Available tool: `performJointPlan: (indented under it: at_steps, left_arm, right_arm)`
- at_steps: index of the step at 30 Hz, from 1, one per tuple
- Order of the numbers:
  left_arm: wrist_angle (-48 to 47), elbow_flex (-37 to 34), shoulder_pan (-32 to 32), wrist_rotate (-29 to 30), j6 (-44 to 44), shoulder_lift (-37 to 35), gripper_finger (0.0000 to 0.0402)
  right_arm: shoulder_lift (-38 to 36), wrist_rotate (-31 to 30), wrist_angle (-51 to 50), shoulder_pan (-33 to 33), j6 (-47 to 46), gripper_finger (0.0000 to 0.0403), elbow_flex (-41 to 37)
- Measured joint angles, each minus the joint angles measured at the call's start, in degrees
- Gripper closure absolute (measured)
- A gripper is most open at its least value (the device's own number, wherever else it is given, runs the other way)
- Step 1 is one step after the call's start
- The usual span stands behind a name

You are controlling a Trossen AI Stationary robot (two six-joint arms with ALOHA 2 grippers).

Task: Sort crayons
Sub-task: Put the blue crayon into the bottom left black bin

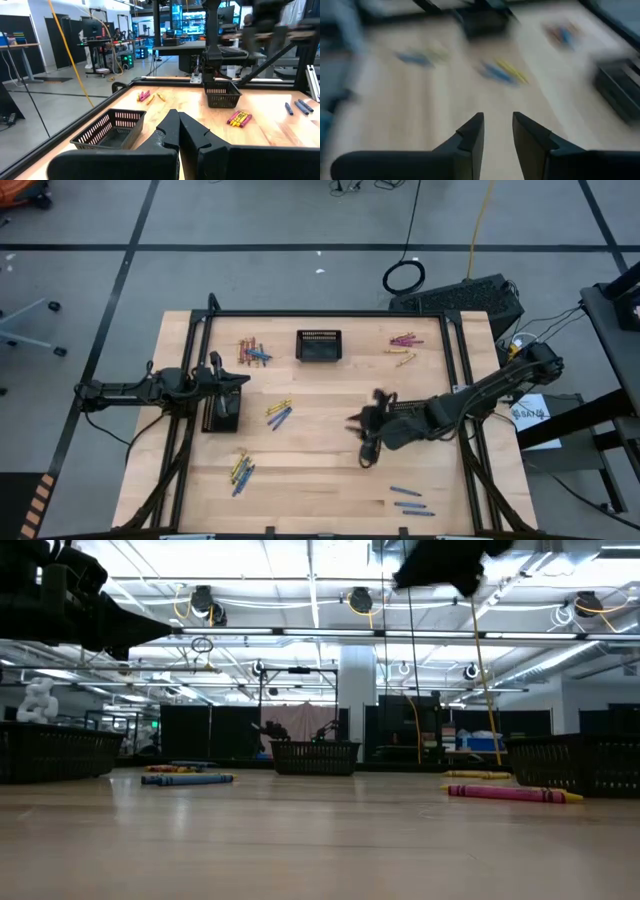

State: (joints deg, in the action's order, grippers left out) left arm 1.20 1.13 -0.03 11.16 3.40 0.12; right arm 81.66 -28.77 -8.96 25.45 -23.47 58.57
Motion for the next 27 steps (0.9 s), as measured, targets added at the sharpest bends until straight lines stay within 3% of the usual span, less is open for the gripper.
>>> performJointPlan:
  at_steps: [4, 13, 17, 22, 27]
  left_arm:
    - [1.7, -0.1, 0.0, -0.3, -0.1, 0.0, 0.0402]
    - [8.7, -0.1, 0.0, -0.8, -10.2, 0.0, 0.0402]
    - [13.0, -0.1, 0.0, 3.4, -11.2, 0.1, 0.0402]
    - [19.9, 0.1, 0.0, 3.2, -10.3, 1.1, 0.0402]
    - [15.6, 6.3, 0.0, 4.2, -10.4, 7.8, 0.0402]
  right_arm:
    - [3.0, 2.1, 17.8, 1.0, 6.6, 0.0316, -4.5]
    - [11.4, 1.8, 51.2, -2.5, 4.7, 0.0316, -17.0]
    - [13.6, 1.8, 55.4, -4.0, 8.4, 0.0316, -17.0]
    - [14.0, 1.8, 56.0, -5.1, 13.1, 0.0316, -17.0]
    - [12.7, 1.8, 55.3, -5.1, 17.0, 0.0316, -17.0]
